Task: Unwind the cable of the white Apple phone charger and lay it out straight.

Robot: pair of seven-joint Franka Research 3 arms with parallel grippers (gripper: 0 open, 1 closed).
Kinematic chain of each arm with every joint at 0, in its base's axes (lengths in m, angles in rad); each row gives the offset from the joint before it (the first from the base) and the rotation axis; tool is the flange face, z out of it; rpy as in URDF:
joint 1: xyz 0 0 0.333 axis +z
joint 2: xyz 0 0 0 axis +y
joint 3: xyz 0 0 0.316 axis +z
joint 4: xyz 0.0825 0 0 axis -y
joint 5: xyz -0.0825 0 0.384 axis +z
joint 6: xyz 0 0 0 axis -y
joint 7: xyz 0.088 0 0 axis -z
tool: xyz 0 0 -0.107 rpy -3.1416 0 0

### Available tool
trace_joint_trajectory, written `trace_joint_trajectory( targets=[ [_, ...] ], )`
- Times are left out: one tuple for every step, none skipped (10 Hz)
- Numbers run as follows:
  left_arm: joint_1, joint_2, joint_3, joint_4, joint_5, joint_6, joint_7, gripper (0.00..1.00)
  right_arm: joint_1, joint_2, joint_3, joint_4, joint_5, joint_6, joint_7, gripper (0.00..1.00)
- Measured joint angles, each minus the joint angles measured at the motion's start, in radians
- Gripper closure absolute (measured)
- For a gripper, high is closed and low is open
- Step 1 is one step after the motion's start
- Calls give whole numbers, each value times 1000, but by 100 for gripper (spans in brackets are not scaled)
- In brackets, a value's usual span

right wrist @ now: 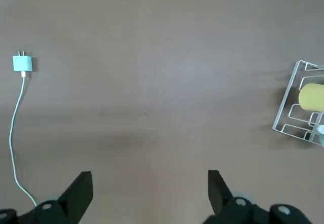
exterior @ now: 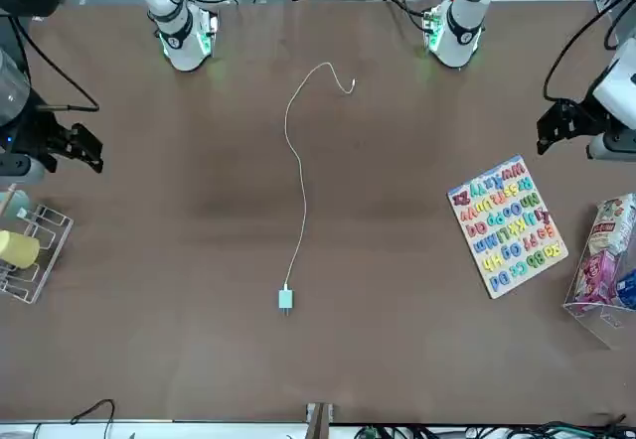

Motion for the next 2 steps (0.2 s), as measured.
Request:
trace_joint_trajectory(
  targets=[
    [0,1,-3,0,-1,0,0,0,0,-1,0,-1,2,1,0,0],
    [0,1,-5,0,-3,0,0,0,0,-1,0,-1,5,2,1,0]
  ],
)
